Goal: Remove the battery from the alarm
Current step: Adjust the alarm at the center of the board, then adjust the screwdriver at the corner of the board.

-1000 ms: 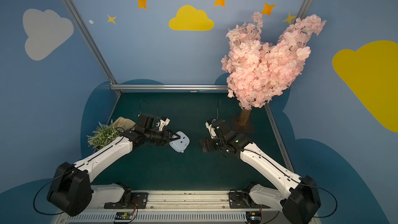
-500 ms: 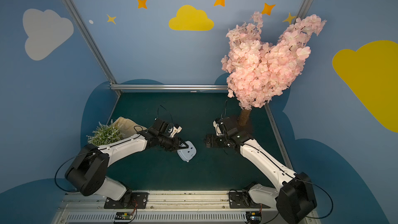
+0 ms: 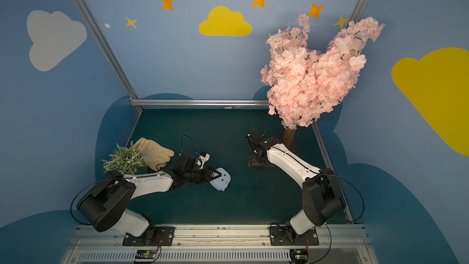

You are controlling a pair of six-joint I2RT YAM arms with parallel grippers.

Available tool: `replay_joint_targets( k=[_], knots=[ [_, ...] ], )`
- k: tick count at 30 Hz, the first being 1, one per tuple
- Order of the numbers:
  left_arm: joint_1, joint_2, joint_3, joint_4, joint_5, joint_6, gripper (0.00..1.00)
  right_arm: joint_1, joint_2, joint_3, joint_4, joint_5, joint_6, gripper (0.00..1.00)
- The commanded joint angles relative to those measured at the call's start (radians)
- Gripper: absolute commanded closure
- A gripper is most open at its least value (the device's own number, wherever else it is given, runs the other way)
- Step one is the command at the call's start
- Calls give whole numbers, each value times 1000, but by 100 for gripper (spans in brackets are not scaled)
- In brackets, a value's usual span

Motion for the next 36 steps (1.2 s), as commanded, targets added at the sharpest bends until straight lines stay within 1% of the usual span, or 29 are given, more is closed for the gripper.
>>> replay_joint_targets(
  k=[1, 4, 6, 7, 8, 12, 14, 16, 18, 21, 25, 30, 33, 36],
  knots=[
    [-17, -55, -66, 64, -179, -66, 87, -8, 81, 54, -96, 55, 62, 16],
    [-42, -147, -114, 28, -292, -90, 84, -22, 145, 82, -93, 36, 70, 18],
    [-53, -205, -133, -28, -343, -94, 72, -33, 179, 97, -84, 10, 68, 20],
    [-55, -224, -136, -48, -354, -88, 64, -38, 191, 100, -75, -4, 67, 20],
    [-53, -240, -136, -73, -358, -75, 58, -47, 203, 100, -61, -25, 64, 21],
    [-53, -302, -110, -233, -406, -45, 41, -85, 246, 104, -20, -102, 51, 29],
    [-49, -335, -103, -292, -430, -38, 36, -107, 265, 108, -2, -144, 34, 33],
    [-42, -352, -87, -352, -454, -29, 26, -125, 289, 115, 16, -187, 12, 34],
    [-24, -365, -64, -414, -452, -6, 20, -140, 321, 131, 16, -217, -2, 37],
    [-5, -394, -35, -505, -462, 12, 8, -152, 353, 137, 22, -227, -9, 37],
    [12, -449, -9, -600, -468, 23, 3, -156, 383, 144, 26, -227, -22, 39],
    [15, -509, 11, -659, -467, 35, 2, -161, 411, 150, 31, -220, -41, 41],
    [15, -529, 12, -664, -459, 34, 1, -170, 414, 156, 31, -205, -50, 41],
    [16, -537, 17, -665, -446, 33, 0, -181, 414, 168, 31, -203, -60, 38]
  ],
)
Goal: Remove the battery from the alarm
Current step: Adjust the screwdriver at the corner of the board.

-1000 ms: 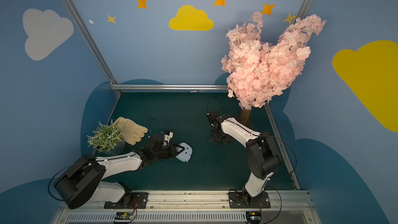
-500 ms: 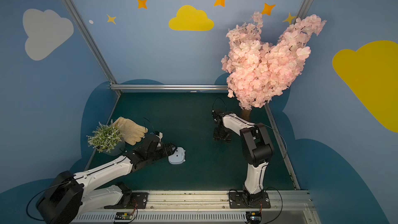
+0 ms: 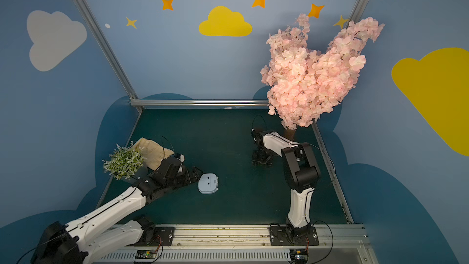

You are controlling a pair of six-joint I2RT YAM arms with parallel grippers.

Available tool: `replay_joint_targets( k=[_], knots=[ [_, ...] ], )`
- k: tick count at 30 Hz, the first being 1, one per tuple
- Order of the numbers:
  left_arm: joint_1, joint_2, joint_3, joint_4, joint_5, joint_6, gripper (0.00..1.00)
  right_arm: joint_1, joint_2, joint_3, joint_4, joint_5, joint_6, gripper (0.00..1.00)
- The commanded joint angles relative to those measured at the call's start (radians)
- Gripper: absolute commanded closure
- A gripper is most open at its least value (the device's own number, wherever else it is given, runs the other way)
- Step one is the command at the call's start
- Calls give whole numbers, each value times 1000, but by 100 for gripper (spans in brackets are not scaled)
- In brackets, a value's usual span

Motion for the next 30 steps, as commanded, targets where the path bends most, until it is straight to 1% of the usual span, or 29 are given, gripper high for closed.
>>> replay_joint_targets(
  k=[1, 7, 9, 11, 16, 18, 22, 23, 24, 26, 30],
  knots=[
    [4, -13, 28, -39, 13, 17, 0, -13, 46, 18, 22, 23, -21, 37],
    [4, -9, 45, -38, 47, 12, 0, -8, 82, 90, 14, 45, -69, 37],
    [4, -8, 48, -38, 59, 11, 0, 1, 97, 106, 3, 66, -85, 40],
    [4, -7, 49, -39, 66, 11, 0, 15, 100, 111, -2, 90, -98, 47],
    [4, -9, 49, -37, 67, 11, 0, 48, 83, 102, -2, 142, -118, 51],
    [4, -4, 49, -36, 66, 15, 0, 48, 81, 103, -3, 138, -121, 50],
    [4, 22, 49, -31, 68, 17, 0, 51, 81, 102, 2, 111, -132, 52],
    [3, 28, 49, -29, 72, 15, 0, 52, 80, 99, 8, 100, -136, 57],
    [4, 35, 50, -27, 76, 15, 0, 54, 77, 96, 9, 98, -136, 57],
    [4, 47, 52, -25, 87, 15, 0, 58, 67, 85, 12, 89, -141, 68],
    [4, 61, 56, -19, 92, 17, 0, 68, 46, 60, 20, 84, -139, 65]
  ],
)
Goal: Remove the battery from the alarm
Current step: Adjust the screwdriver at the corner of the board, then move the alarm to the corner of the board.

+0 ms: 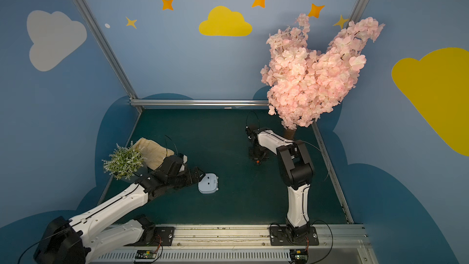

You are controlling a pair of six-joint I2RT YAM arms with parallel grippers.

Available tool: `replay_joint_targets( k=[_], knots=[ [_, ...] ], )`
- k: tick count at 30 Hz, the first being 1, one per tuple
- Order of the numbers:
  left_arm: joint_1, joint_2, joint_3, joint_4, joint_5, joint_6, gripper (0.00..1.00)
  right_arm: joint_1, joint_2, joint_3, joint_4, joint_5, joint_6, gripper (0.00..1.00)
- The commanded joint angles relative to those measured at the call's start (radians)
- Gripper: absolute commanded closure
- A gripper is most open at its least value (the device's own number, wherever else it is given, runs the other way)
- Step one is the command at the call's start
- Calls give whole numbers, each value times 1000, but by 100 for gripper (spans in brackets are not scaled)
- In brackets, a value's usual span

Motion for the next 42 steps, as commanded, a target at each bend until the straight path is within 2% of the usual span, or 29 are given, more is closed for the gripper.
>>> replay_joint_targets(
  k=[1, 4, 7, 10, 13, 16, 19, 22, 24, 30, 42],
  knots=[
    [3, 10, 26, 6, 18, 15, 0, 10, -17, -39, -9, -17, -10, 65],
    [3, 26, 24, 7, 12, 19, 0, 22, -36, -71, -5, -29, -13, 64],
    [10, 68, 13, 49, 20, 26, 0, 52, -72, -108, -4, -27, -14, 52],
    [14, 134, 28, 87, 91, 27, 4, 85, -131, -140, -14, -24, -9, 42],
    [10, 220, 49, 122, 144, 25, 12, 112, -199, -161, -22, -42, -1, 35],
    [3, 296, 50, 176, 186, 13, 27, 145, -261, -187, -6, -113, 2, 32],
    [-4, 349, 52, 212, 196, -4, 45, 182, -331, -237, 55, -234, 8, 33],
    [-23, 379, 54, 243, 199, -26, 53, 202, -395, -303, 163, -406, 41, 37],
    [-41, 393, 54, 262, 197, -45, 56, 211, -426, -345, 238, -500, 72, 39],
    [-76, 408, 44, 281, 174, -72, 57, 241, -476, -437, 405, -645, 164, 46],
    [-78, 396, 27, 274, 158, -74, 57, 323, -415, -455, 477, -652, 217, 53]
  ],
)
